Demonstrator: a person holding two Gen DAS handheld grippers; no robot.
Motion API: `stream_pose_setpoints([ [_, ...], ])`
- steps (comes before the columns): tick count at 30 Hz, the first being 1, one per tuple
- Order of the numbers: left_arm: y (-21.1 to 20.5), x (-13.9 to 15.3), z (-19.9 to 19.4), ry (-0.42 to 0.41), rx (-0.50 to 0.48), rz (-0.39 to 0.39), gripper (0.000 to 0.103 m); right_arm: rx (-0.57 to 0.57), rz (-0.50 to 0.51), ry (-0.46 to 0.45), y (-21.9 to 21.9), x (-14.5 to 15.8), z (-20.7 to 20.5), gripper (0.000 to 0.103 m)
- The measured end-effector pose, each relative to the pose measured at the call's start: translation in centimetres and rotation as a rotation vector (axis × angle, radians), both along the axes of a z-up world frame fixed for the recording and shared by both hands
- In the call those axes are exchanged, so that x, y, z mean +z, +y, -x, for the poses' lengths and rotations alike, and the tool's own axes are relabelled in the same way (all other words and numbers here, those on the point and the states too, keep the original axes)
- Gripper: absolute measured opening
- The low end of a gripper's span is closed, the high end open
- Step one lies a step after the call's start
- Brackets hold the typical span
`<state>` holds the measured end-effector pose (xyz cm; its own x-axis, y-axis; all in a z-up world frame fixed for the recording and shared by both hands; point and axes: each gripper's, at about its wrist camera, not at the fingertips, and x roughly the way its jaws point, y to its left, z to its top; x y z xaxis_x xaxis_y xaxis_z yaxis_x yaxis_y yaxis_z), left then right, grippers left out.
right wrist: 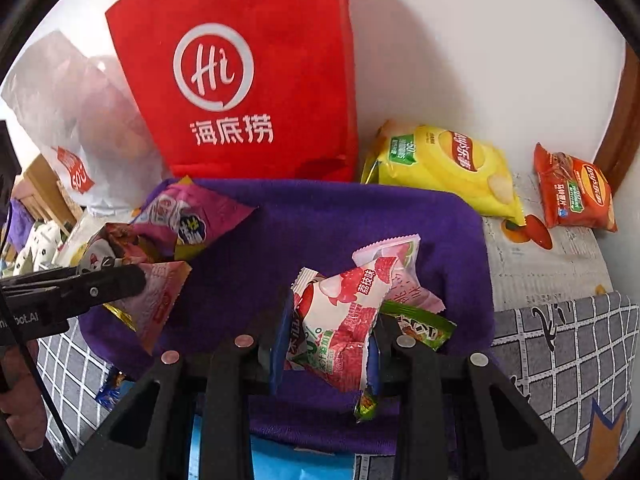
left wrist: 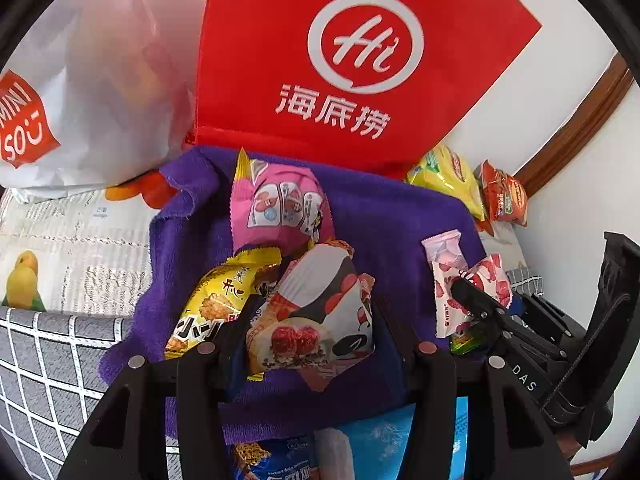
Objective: Organize snacks
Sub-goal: 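Carry both packets onto the purple towel and open both grippers, then move the right gripper to the red candy packet while the left gripper approaches the pink bar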
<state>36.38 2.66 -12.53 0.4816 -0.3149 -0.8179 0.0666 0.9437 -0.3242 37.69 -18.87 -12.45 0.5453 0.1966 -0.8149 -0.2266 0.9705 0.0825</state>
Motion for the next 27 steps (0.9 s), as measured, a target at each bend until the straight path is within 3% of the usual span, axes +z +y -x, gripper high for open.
stream_pose_setpoints([
  [13,-0.9,-0.7,-0.4,0.001,-0.029,-0.029,0.052,-0.002,0.008,0.025,-0.4,-1.3,-0.6,0.034],
  [16,-1.0,-0.6,-0.5,0.007,-0.030,-0.020,0.061,-0.005,0.019,0.011,-0.4,-0.8,-0.4,0.054],
  [21,-1.2,0.4,0.2,-0.019,-0.023,-0.030,0.082,-0.011,0.041,-0.013,-0.3,0.3,0.4,0.064],
  [27,-0.8,2.9,2.0,-0.077,-0.025,-0.044,0.082,-0.060,0.039,-0.048,-0.9,2.9,2.3,0.075],
])
